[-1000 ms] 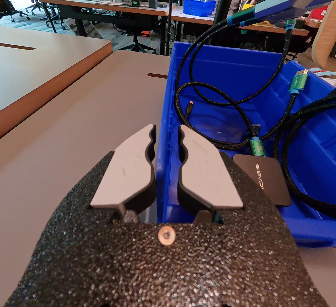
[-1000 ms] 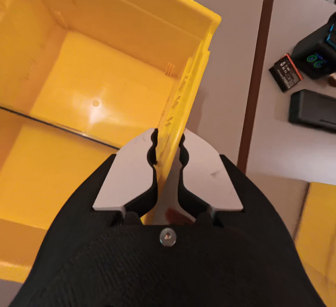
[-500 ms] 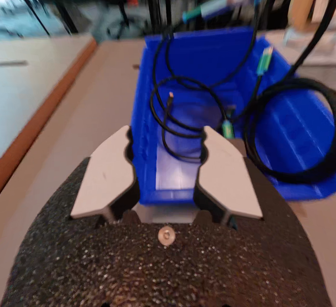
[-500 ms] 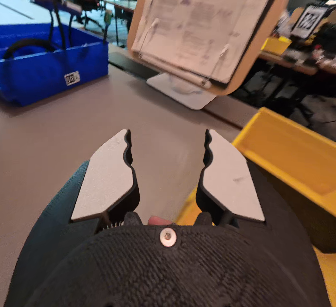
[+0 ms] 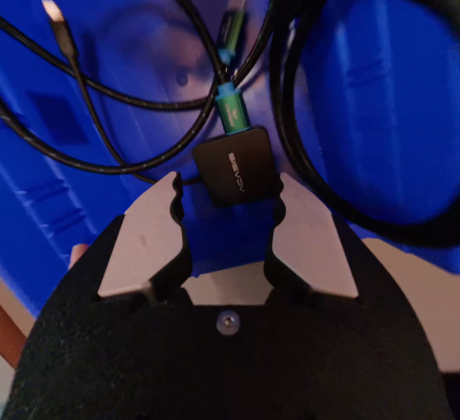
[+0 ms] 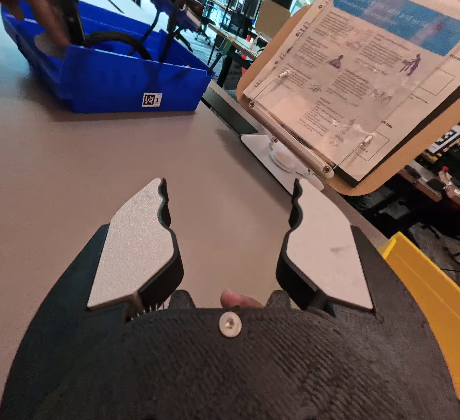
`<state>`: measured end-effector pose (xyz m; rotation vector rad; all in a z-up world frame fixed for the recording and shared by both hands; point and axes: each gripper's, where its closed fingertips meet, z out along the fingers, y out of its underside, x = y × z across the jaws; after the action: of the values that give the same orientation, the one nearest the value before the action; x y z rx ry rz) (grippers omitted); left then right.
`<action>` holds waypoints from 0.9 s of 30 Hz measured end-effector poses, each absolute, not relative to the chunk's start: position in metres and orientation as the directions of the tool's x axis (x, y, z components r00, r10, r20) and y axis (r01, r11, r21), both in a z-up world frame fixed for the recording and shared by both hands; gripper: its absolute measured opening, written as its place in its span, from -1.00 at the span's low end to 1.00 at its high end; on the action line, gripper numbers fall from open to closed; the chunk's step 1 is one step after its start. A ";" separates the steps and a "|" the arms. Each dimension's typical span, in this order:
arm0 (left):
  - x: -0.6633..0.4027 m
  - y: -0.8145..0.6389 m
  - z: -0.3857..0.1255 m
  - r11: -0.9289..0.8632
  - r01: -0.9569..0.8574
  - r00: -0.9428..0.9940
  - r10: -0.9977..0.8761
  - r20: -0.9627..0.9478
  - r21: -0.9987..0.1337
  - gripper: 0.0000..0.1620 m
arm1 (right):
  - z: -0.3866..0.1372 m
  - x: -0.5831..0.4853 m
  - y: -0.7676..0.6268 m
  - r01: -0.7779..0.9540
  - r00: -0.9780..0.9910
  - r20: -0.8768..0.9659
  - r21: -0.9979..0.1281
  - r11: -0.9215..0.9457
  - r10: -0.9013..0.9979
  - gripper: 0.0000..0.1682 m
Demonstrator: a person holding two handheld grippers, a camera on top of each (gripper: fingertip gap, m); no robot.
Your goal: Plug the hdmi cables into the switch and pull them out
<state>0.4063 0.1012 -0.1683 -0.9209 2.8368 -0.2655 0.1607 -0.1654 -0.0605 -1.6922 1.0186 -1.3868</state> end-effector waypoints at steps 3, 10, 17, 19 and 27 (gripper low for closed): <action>0.404 0.095 -0.184 0.797 -0.593 -0.800 -0.600 -0.031 -0.116 -0.09 | -0.060 0.159 -0.161 -0.132 0.130 0.478 -0.860 -0.493 -0.869 0.15; 0.415 0.093 -0.199 0.763 -0.638 -0.766 -0.643 -0.011 -0.105 -0.09 | -0.063 0.160 -0.151 -0.103 0.181 0.464 -0.868 -0.486 -0.867 0.11; 0.427 0.108 -0.154 0.875 -0.467 -0.834 -0.484 -0.264 -0.129 -0.11 | -0.063 0.155 -0.143 -0.089 0.231 0.462 -0.866 -0.492 -0.856 0.09; 0.426 0.097 -0.122 0.897 -0.401 -0.844 -0.441 -0.304 -0.188 -0.12 | -0.058 0.155 -0.144 -0.067 0.224 0.430 -0.889 -0.454 -0.875 0.07; 0.420 0.100 -0.059 0.956 -0.183 -0.804 -0.280 -0.524 -0.230 -0.13 | -0.057 0.155 -0.143 -0.056 0.232 0.392 -0.908 -0.415 -0.890 0.05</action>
<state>0.4195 0.0996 -0.0588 -0.3274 2.5262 -0.2249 0.1547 -0.1429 -0.0573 -1.6865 0.8899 -1.2822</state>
